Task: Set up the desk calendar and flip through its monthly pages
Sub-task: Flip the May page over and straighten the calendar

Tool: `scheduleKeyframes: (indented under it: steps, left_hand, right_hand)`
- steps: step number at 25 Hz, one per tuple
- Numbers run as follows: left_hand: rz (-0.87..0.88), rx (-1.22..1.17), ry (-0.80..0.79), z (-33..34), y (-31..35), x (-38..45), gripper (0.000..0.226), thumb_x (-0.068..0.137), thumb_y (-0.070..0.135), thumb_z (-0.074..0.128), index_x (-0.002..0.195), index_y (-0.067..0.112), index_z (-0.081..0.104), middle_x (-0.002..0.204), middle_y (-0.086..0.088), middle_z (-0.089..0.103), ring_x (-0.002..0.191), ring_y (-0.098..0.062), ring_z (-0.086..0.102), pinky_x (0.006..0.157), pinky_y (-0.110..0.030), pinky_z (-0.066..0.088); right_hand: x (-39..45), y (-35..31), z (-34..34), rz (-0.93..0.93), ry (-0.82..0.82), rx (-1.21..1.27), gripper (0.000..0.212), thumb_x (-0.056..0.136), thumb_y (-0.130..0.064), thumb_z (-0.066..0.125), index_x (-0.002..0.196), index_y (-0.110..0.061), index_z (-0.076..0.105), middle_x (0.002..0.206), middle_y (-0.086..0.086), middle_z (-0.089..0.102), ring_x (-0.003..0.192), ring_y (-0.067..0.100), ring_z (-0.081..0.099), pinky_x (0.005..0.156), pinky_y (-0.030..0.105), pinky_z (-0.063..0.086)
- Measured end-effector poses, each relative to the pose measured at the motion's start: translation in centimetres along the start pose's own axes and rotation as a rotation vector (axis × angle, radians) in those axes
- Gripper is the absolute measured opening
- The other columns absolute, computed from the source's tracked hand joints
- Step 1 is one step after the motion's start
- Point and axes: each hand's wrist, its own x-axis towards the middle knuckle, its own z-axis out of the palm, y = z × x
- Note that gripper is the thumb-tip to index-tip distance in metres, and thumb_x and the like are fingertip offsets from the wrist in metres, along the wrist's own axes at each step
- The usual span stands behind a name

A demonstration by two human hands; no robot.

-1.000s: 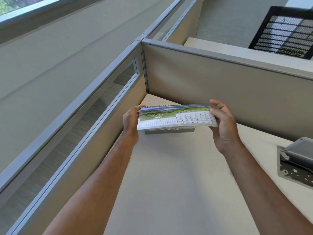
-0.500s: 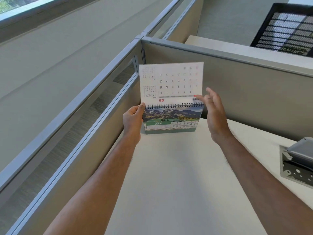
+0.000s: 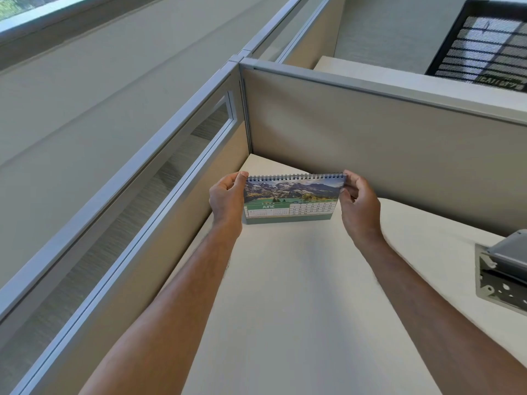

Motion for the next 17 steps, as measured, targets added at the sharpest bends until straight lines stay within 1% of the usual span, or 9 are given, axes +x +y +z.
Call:
scheduleKeyframes:
  steps: [2, 4, 7, 9, 10, 12, 13, 14, 17]
  left_hand:
    - [-0.001, 0.014, 0.003, -0.08, -0.24, 0.09, 0.017, 0.1, 0.031, 0.069, 0.086, 0.024, 0.077, 0.083, 0.003, 0.077, 0.065, -0.001, 0.073, 0.063, -0.022, 0.056]
    - [0.005, 0.017, 0.015, -0.13, -0.36, 0.12, 0.016, 0.099, 0.033, 0.07, 0.087, 0.025, 0.078, 0.086, 0.002, 0.078, 0.065, 0.0, 0.073, 0.067, -0.025, 0.057]
    - [0.014, 0.019, 0.02, -0.14, -0.3, 0.0, 0.017, 0.099, 0.034, 0.07, 0.084, 0.03, 0.077, 0.088, 0.003, 0.079, 0.065, 0.004, 0.072, 0.07, -0.025, 0.058]
    - [0.013, 0.025, 0.016, -0.15, -0.33, 0.01, 0.015, 0.1, 0.034, 0.069, 0.088, 0.029, 0.077, 0.092, 0.001, 0.08, 0.067, 0.004, 0.073, 0.069, -0.023, 0.057]
    - [0.012, 0.03, 0.02, -0.16, -0.39, 0.08, 0.015, 0.1, 0.035, 0.068, 0.093, 0.025, 0.076, 0.095, -0.001, 0.08, 0.069, 0.002, 0.074, 0.068, -0.022, 0.057]
    - [0.016, 0.057, 0.037, -0.21, -0.51, 0.22, 0.021, 0.1, 0.038, 0.068, 0.1, 0.017, 0.073, 0.098, -0.004, 0.079, 0.074, -0.004, 0.074, 0.07, -0.025, 0.061]
    - [0.02, 0.068, 0.044, -0.23, -0.58, 0.29, 0.023, 0.099, 0.039, 0.069, 0.097, 0.016, 0.071, 0.098, -0.005, 0.079, 0.077, -0.007, 0.073, 0.074, -0.029, 0.063]
    - [0.026, 0.074, 0.047, -0.25, -0.65, 0.33, 0.023, 0.099, 0.039, 0.069, 0.092, 0.017, 0.068, 0.098, -0.007, 0.079, 0.08, -0.009, 0.073, 0.078, -0.034, 0.064]
    - [0.038, 0.076, 0.039, -0.4, -0.59, 0.3, 0.026, 0.098, 0.039, 0.07, 0.081, 0.02, 0.064, 0.096, -0.008, 0.078, 0.081, -0.009, 0.073, 0.081, -0.038, 0.065]
  right_hand:
    - [-0.32, 0.43, 0.16, 0.008, 0.001, -0.007, 0.048, 0.096, -0.003, 0.05, 0.141, -0.015, 0.062, 0.133, 0.001, 0.069, 0.112, 0.012, 0.066, 0.084, -0.002, 0.042]
    - [-0.49, 0.73, 0.22, 0.01, -0.013, -0.003, 0.048, 0.096, -0.006, 0.05, 0.141, -0.015, 0.063, 0.133, 0.002, 0.07, 0.114, 0.013, 0.068, 0.083, -0.002, 0.042]
    - [-0.76, 0.62, 0.13, 0.023, -0.038, 0.015, 0.047, 0.096, -0.011, 0.049, 0.139, -0.02, 0.065, 0.131, -0.004, 0.072, 0.117, 0.008, 0.067, 0.088, 0.003, 0.044]
    - [-1.0, 0.24, 0.06, 0.032, -0.049, 0.032, 0.047, 0.096, -0.012, 0.049, 0.139, -0.022, 0.065, 0.128, -0.009, 0.073, 0.115, 0.002, 0.067, 0.093, 0.01, 0.046]
    - [-1.09, 0.09, 0.02, 0.041, -0.054, 0.049, 0.047, 0.097, -0.011, 0.049, 0.139, -0.023, 0.066, 0.127, -0.012, 0.073, 0.114, -0.002, 0.066, 0.094, 0.013, 0.047]
    - [-1.15, -0.18, -0.05, 0.06, -0.066, 0.089, 0.046, 0.098, -0.01, 0.049, 0.139, -0.024, 0.066, 0.127, -0.013, 0.073, 0.108, -0.009, 0.064, 0.091, 0.009, 0.046]
    - [-1.14, -0.19, -0.11, 0.062, -0.073, 0.099, 0.046, 0.098, -0.01, 0.049, 0.139, -0.024, 0.066, 0.128, -0.012, 0.073, 0.107, -0.009, 0.064, 0.089, 0.007, 0.046]
    - [-1.14, -0.1, -0.17, 0.063, -0.08, 0.106, 0.046, 0.098, -0.011, 0.049, 0.139, -0.023, 0.066, 0.13, -0.011, 0.073, 0.109, -0.006, 0.064, 0.09, 0.008, 0.047]
    - [-1.1, 0.32, -0.24, 0.076, -0.099, 0.133, 0.051, 0.093, -0.012, 0.048, 0.14, -0.024, 0.065, 0.132, -0.012, 0.072, 0.121, 0.002, 0.065, 0.102, 0.025, 0.051]
